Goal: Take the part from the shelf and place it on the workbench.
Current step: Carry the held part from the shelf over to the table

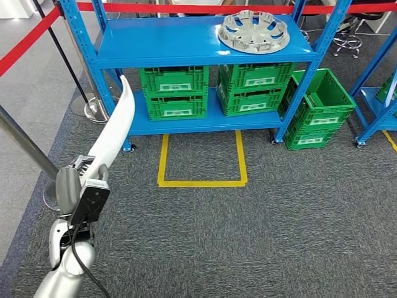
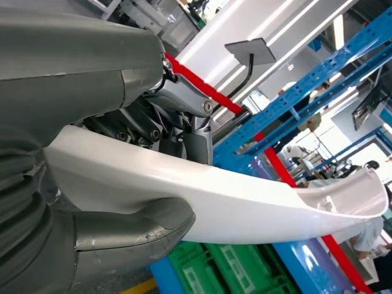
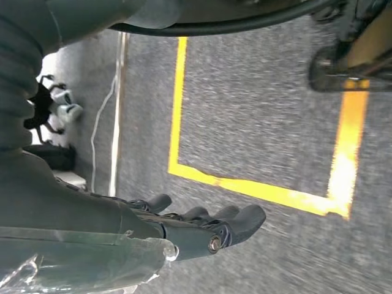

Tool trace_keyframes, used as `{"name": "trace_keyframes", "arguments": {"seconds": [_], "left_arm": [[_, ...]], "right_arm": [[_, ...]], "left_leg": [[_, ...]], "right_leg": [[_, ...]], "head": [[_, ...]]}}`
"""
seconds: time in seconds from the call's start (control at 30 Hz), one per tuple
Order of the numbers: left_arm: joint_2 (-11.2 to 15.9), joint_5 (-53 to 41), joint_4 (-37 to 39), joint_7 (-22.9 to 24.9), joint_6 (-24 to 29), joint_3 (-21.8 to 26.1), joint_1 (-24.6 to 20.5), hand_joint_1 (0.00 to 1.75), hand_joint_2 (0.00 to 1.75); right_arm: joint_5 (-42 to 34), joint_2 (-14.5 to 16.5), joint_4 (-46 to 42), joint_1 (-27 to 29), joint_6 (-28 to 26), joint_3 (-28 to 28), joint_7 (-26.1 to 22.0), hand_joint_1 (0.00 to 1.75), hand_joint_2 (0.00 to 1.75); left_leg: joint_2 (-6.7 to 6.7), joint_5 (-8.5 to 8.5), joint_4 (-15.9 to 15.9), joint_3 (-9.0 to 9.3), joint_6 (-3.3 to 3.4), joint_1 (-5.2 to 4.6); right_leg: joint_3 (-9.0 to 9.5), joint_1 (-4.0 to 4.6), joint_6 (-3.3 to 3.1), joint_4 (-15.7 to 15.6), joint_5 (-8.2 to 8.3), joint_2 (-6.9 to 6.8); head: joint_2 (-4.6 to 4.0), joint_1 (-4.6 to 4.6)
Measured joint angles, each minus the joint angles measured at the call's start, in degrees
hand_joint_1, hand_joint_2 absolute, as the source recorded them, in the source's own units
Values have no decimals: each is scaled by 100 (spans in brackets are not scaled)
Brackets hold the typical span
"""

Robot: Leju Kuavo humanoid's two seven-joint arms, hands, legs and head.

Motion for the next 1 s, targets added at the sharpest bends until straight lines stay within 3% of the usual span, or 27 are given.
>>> {"name": "trace_keyframes", "arguments": {"seconds": [0.03, 0.07, 0.1, 0.17, 0.23, 0.27, 0.3, 0.33, 0.37, 0.4, 0.43, 0.5, 0.53, 0.57, 0.6, 0.67, 0.73, 0.77, 0.8, 0.83, 0.87, 0.9, 0.93, 1.0], "left_arm": [[-11, 1, 22, 0, -8, -3, 3, 169, 175], [-21, 5, 49, -1, -20, -9, 5, 169, 175], [-30, 11, 74, -2, -31, -16, 6, 169, 175], [-51, 38, 117, -3, -31, -31, 11, 169, 175], [-71, 63, 135, 3, 25, -33, 36, 169, 175], [-76, 68, 137, 8, 57, -31, 52, 169, 175], [-77, 70, 143, 10, 81, -30, 65, 169, 175], [-74, 72, 152, 11, 94, -29, 77, 169, 175], [-71, 77, 165, 9, 105, -26, 88, 169, 175], [-68, 84, 178, 7, 113, -21, 96, 169, 175], [-66, 91, 191, 3, 118, -14, 100, 169, 175], [-66, 105, 215, -4, 122, -4, 95, 169, 175], [-66, 110, 230, -9, 121, -2, 90, 169, 175], [-66, 115, 249, -16, 117, -1, 82, 169, 175], [-66, 119, 271, -26, 110, 0, 69, 169, 175], [-77, 120, 314, -62, 67, 1, -1, 169, 175], [-112, 122, 359, -100, -5, -2, -153, 169, 175], [-135, 130, 390, -112, -37, -7, -238, 169, 175], [-158, 143, 422, -116, -58, -13, -308, 169, 175], [-179, 157, 457, -119, -74, -19, -354, 169, 175], [-195, 173, 495, -120, -88, -24, -379, 169, 175], [-208, 186, 528, -120, -98, -27, -395, 169, 175], [-220, 196, 557, -120, -109, -28, -410, 169, 175], [-237, 227, 602, -120, -135, -32, -437, 169, 175]], "right_arm": [[-19, -1, 0, 5, 1, 0, 7, 0, 175], [-26, -1, 0, 9, -1, 0, 15, 0, 175], [-31, -1, 0, 11, -9, 0, 25, 0, 175], [-74, 19, -1, 8, -104, -1, 81, 0, 175], [-137, 118, -2, -10, -384, -4, 190, 0, 175], [-165, 186, -1, -18, -558, -7, 248, 0, 175], [-191, 247, 2, -19, -715, -10, 283, 0, 175], [-217, 303, 3, -17, -826, -12, 305, 0, 175], [-240, 336, 4, -18, -899, -14, 319, 0, 175], [-256, 363, 4, -24, -942, -15, 327, 0, 175], [-265, 380, 4, -33, -960, -16, 331, 0, 175], [-286, 387, 4, -51, -971, -17, 321, 0, 175], [-302, 389, 5, -57, -970, -20, 301, 0, 175], [-320, 389, 5, -63, -969, -22, 271, 0, 175], [-341, 389, 6, -69, -967, -26, 232, 0, 175], [-402, 389, 5, -91, -955, -48, 149, 0, 175], [-475, 389, 4, -123, -937, -98, 80, 0, 175], [-497, 389, 4, -141, -930, -126, 54, 0, 175], [-509, 389, 4, -157, -927, -148, 34, 0, 175], [-514, 388, 4, -170, -925, -162, 17, 0, 175], [-518, 388, 4, -181, -925, -171, 6, 0, 175], [-520, 387, 4, -186, -925, -178, 0, 0, 175], [-518, 387, 4, -188, -926, -183, -7, 0, 175], [-511, 386, 5, -202, -932, -192, -26, 0, 175]], "left_leg": [[1, 67, 6, -84, -2, 0], [1, 134, 14, -174, -9, 1], [1, 195, 24, -261, -20, 2], [-6, 318, 53, -427, -60, 4], [-12, 442, 76, -528, -122, -3], [-12, 504, 73, -552, -153, -5], [-10, 568, 63, -568, -187, 2], [-10, 612, 54, -590, -220, 14], [-14, 552, 82, -630, -257, 26], [-17, 376, 191, -681, -293, 35], [-20, 92, 410, -748, -319, 40], [-20, -535, 1148, -893, -352, 42], [-20, -696, 1513, -938, -358, 42], [-20, -704, 1764, -924, -356, 42], [-20, -586, 1838, -828, -346, 41], [-20, -306, 1404, -354, -309, 38], [-22, -382, 506, 329, -255, 26], [-24, -468, 165, 549, -230, 15], [-26, -516, -38, 648, -206, 1], [-23, -500, -89, 624, -172, 0], [-14, -440, -81, 570, -137, 1], [-3, -385, -85, 519, -93, 8], [6, -318, -90, 465, -55, 19], [11, -188, -88, 331, -21, 20]], "right_leg": [[-34, -5, 21, 327, -121, 0], [5, -10, 35, 495, -96, 0], [124, -18, 45, 477, 43, 0], [646, -47, 66, -128, 309, 3], [1217, -49, 33, -982, 247, 27], [1350, -36, -1, -1234, 169, 41], [1369, -13, -61, -1327, 164, 52], [1299, -10, -127, -1306, 215, 47], [1238, -8, -190, -1303, 273, 40], [1170, -12, -257, -1301, 348, 31], [1092, -17, -306, -1305, 431, 22], [910, -6, -344, -1298, 597, 19], [811, 0, -349, -1292, 676, 19], [706, 7, -350, -1286, 756, 17], [597, 13, -348, -1278, 838, 17], [399, 21, -331, -1268, 1000, 22], [262, 43, -293, -1252, 1147, 27], [223, 49, -270, -1263, 1228, 27], [193, 50, -243, -1285, 1303, 26], [166, 44, -212, -1317, 1377, 30], [134, 35, -178, -1326, 1377, 35], [86, 30, -139, -1254, 1262, 38], [16, 27, -103, -1070, 1047, 40], [-177, 21, -40, -339, 464, 37]], "head": [[0, 3], [0, 3], [0, 4], [0, 7], [0, 3], [0, 3], [0, -2], [0, 0], [0, -3], [0, -13], [-1, -24], [-1, -44], [-1, -47], [-1, -47], [-1, -47], [-1, -48], [0, -47], [0, -42], [0, -42], [0, -39], [0, -44], [0, -40], [0, -27], [0, -5]]}}
